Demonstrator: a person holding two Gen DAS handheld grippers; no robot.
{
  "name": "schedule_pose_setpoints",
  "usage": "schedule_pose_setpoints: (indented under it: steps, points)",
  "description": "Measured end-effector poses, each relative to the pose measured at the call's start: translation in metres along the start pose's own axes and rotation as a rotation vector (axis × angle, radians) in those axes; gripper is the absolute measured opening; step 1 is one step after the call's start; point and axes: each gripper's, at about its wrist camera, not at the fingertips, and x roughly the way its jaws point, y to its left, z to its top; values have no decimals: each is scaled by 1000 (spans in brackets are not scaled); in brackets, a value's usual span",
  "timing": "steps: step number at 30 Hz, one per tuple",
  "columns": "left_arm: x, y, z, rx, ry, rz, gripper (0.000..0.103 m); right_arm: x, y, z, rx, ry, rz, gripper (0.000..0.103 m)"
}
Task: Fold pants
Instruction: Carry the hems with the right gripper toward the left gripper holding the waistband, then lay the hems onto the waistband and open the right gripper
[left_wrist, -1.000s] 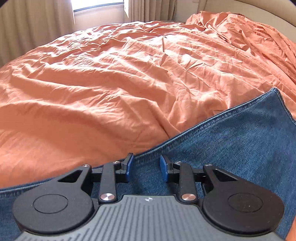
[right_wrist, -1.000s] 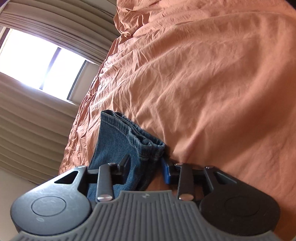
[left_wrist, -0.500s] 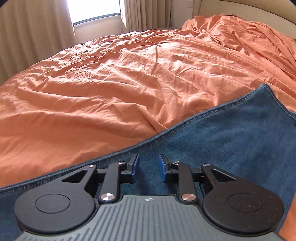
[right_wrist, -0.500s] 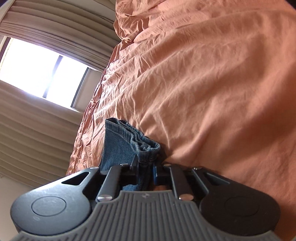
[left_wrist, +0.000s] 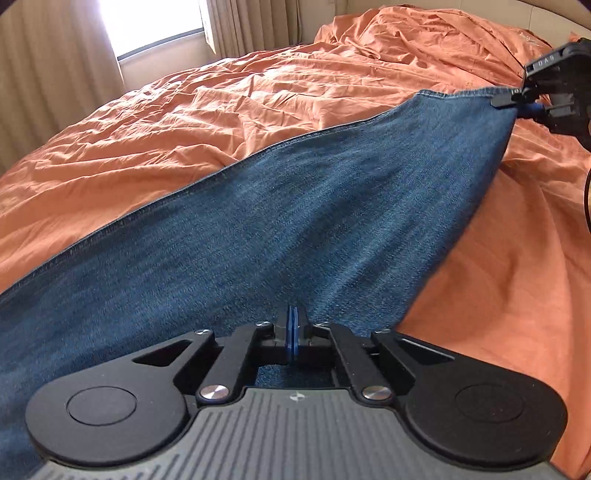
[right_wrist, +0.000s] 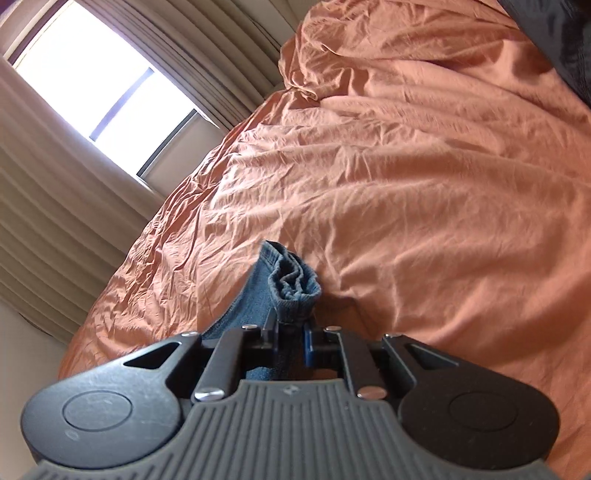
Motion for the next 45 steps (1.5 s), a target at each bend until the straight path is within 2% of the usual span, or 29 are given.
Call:
schedule_pose_setpoints:
  steps: [2,4,6,7,9,12,17,21,25,30,32,34,37,38,39,42,45]
  points:
    - [-3,-2,-3,-6,2,1,0,-15,24,2,-70,-25,20,7]
    - [-9,2,-6,-21,4,-28,0,-31,53,3,-160,-51,45,7]
    - [-17,10,-9,-62,29,-135,4,-46,80,2,-225,-74,76,7]
    - [-22,11,-12,-67,27,-150,11,-54,97,1,-257,-87,91,7]
    - [-36,15,-18,-70,1,-138,12,-66,126,-3,-305,-101,107,7]
    - [-61,33,-24,-126,-40,-144,13,-80,175,-16,-383,-121,142,7]
    - [-104,85,-33,-241,-97,-93,16,-83,244,-56,-430,-104,225,7]
    - [-136,144,-43,-360,-129,-34,16,-66,294,-101,-456,-47,268,7]
    - [-157,197,-63,-441,-127,1,17,-36,326,-166,-487,63,280,7]
    - [-158,245,-97,-534,-104,10,18,5,337,-276,-657,242,231,7]
    - [-152,254,-109,-576,-91,-10,20,20,334,-316,-728,319,179,7]
    - [-146,261,-118,-609,-76,-42,21,29,326,-342,-780,344,128,7]
    - [-136,270,-122,-646,-69,-102,22,30,312,-353,-800,324,137,12]
    - [-134,272,-122,-665,-72,-124,23,28,311,-355,-806,325,146,16]
    - [-131,276,-122,-696,-81,-153,26,27,311,-356,-813,328,160,24]
    - [-127,285,-124,-775,-106,-225,30,23,306,-359,-838,330,201,37]
    - [-126,288,-124,-781,-133,-228,33,19,307,-357,-836,333,246,43]
